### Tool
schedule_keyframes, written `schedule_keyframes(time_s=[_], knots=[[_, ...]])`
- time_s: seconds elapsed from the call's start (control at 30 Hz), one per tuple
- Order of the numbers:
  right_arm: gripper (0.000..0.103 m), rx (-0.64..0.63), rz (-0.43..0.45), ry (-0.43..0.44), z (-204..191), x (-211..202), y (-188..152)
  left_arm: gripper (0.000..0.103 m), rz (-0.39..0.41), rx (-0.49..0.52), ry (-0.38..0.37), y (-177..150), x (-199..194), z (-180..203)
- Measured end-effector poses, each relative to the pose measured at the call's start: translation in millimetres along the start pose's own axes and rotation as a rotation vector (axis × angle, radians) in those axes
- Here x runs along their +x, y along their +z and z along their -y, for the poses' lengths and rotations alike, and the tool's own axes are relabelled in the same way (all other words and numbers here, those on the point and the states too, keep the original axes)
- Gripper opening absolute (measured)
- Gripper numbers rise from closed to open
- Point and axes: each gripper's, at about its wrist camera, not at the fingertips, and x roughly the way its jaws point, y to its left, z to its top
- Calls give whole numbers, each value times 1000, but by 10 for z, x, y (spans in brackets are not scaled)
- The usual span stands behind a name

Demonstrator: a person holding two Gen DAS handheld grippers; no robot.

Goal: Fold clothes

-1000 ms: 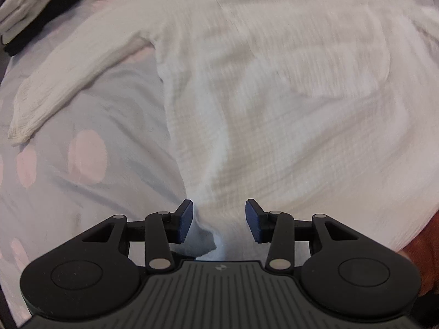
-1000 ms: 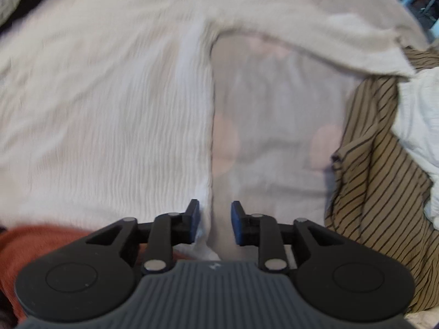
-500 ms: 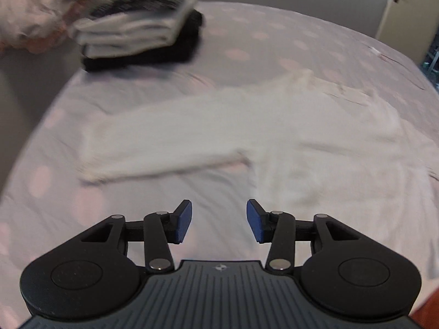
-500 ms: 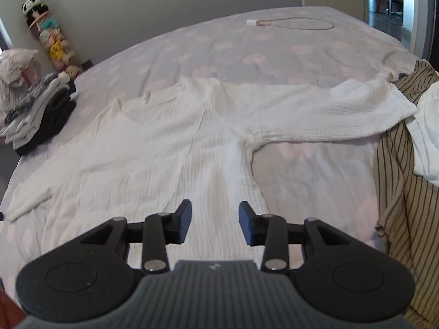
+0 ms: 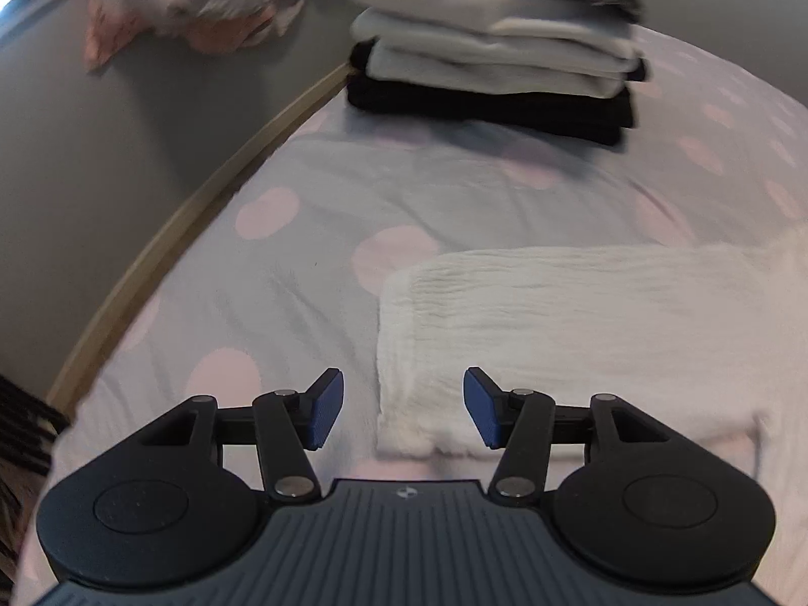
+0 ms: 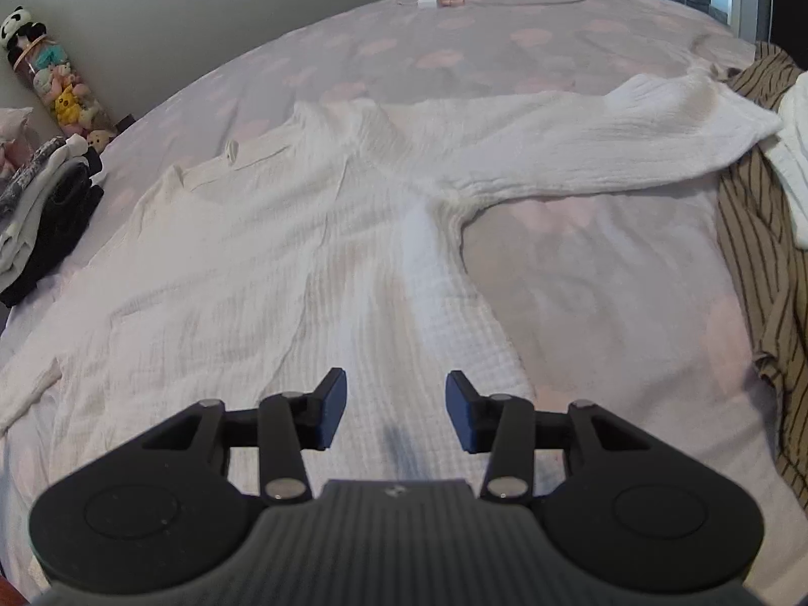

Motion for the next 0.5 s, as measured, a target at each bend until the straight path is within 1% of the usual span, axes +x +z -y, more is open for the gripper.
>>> schedule_keyframes(time_s=[0.13, 0.2, 0.27, 0.33, 0.4, 0.43, 0.5], knots=[[47, -4, -31, -30, -28, 108, 24, 62, -55, -126, -38, 27, 447, -161], [47, -8, -44, -39, -52, 150, 27, 62, -89, -168, -45, 3, 605, -190], [47, -10, -51, -50, -59, 177, 28, 62, -94, -176, -55, -23, 665, -183], [47, -7, -53, -54, -60, 190, 32, 54, -84, -170, -60, -47, 682, -156], [47, -1, -55, -53, -58, 197, 39, 17, -75, -150, -80, -58, 666, -99], [47, 3, -61, -46, -57, 211, 41, 13, -71, -133, -96, -57, 643, -57], [47, 13, -73, -36, -55, 244, 45, 9, -53, -76, -64, -35, 580, 58]])
